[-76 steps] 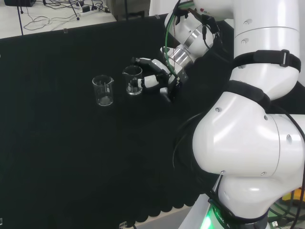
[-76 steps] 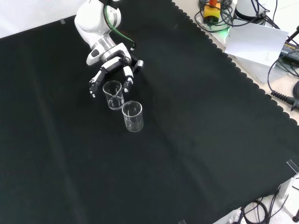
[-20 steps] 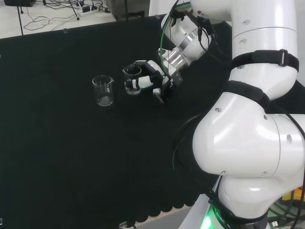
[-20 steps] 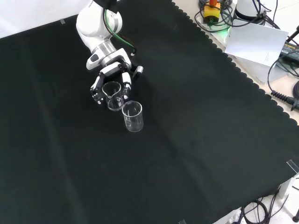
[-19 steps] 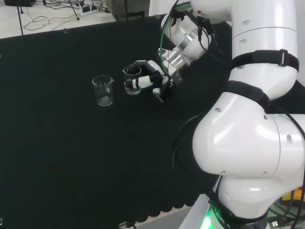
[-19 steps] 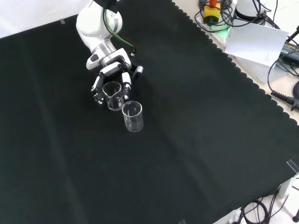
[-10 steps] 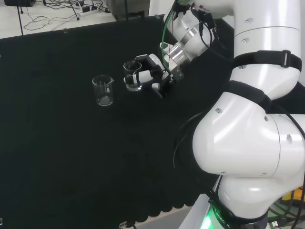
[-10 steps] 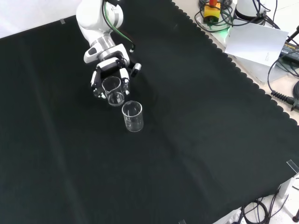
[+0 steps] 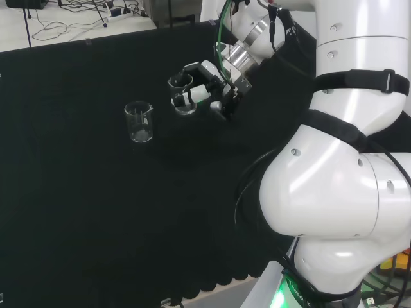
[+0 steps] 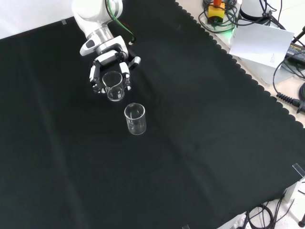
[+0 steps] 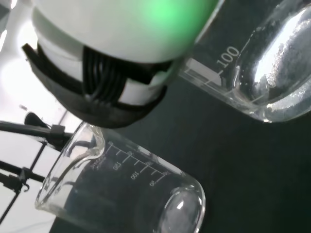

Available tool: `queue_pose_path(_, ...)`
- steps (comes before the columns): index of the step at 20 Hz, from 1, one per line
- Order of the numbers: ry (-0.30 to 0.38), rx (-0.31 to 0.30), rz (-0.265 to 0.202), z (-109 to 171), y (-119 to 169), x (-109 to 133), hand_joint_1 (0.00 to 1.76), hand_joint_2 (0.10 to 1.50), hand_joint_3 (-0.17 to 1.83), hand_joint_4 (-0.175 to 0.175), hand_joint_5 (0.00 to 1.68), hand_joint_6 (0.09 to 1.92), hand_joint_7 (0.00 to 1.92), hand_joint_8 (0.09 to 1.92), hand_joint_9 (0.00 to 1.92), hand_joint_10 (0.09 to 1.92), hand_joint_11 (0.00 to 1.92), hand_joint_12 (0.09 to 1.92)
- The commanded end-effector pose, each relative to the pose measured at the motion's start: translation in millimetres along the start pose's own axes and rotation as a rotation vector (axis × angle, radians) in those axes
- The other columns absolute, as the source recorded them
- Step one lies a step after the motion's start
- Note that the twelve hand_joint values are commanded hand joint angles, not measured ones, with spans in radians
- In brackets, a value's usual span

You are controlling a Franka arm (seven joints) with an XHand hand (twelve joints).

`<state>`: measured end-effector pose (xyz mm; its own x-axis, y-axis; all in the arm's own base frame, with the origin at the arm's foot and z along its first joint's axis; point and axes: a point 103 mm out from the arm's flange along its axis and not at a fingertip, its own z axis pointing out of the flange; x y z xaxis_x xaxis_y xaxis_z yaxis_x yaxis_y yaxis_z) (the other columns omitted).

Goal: Pick up the beaker on the right.

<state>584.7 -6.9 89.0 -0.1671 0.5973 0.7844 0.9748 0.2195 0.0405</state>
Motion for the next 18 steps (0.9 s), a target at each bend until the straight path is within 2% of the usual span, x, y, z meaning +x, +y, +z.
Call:
queue_pose_path(1,-0.047,0.052,0.013,-13,-5,9,1.44,0.49,1.00,-0.175,1.08,1.07,1.23,1.02,1.31,0.85,1.08,0.85)
queue_pose_path(9,-0.075,0.096,0.008,-23,-9,35,1.44,0.47,1.05,-0.175,1.07,1.07,1.22,1.04,1.32,0.91,1.10,0.88)
queue_pose_path(13,-0.069,0.111,0.024,-26,-13,47,1.44,0.47,1.05,-0.175,1.08,1.07,1.22,1.04,1.32,0.91,1.10,0.88)
queue_pose_path(18,-0.090,0.137,0.023,-29,-17,57,1.44,0.47,1.05,-0.175,1.08,1.07,1.22,1.05,1.32,0.92,1.10,0.89)
